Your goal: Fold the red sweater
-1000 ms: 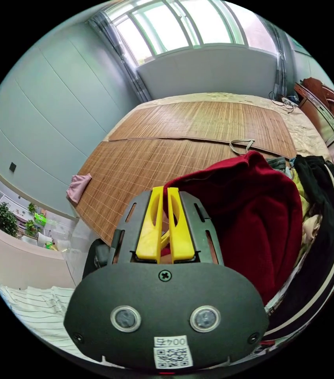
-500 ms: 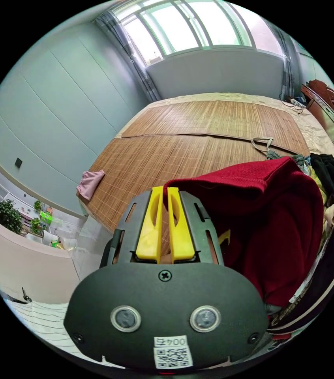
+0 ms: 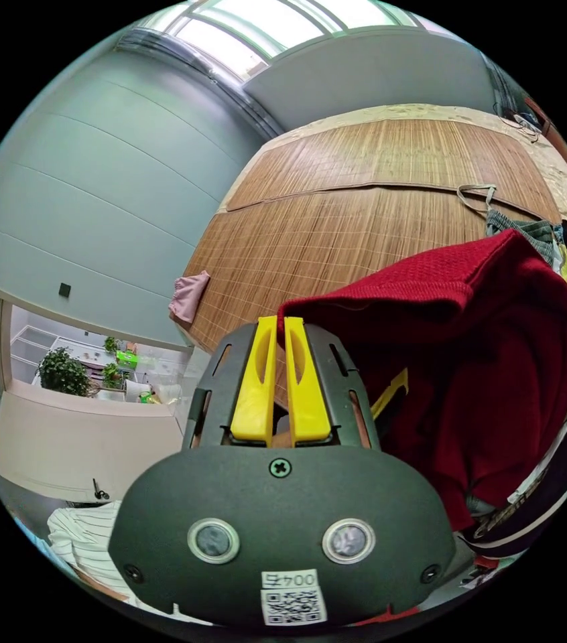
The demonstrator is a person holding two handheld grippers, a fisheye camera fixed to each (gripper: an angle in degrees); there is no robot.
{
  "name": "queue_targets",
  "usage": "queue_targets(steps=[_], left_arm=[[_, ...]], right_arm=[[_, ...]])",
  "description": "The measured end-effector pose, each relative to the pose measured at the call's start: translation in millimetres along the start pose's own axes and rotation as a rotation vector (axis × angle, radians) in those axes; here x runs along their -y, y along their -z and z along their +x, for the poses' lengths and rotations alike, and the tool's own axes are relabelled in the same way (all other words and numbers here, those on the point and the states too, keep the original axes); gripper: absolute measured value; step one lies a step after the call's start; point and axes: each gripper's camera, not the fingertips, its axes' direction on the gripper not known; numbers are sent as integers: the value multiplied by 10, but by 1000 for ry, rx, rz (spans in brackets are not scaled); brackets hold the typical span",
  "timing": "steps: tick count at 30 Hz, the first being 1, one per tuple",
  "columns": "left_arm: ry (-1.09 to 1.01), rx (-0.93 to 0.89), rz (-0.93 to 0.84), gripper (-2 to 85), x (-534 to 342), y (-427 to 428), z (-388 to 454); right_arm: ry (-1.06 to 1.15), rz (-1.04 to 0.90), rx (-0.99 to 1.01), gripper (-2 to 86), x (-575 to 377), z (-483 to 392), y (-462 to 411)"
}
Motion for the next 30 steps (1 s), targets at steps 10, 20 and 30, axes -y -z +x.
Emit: queue_targets(steps=[10,20,30], left_arm=[[-80,-259,-68,31,64,530,-1288],[-293,-295,-98,23,-16,1144,-2137],[-316,-307,-160,24,-60,1364,-2626]], right_arm=[[265,65,-117,75,-446,-273,-35],[587,-107,-786,116,-121,-85,165],[1111,-784,-1109,131,844,-634,-1737]])
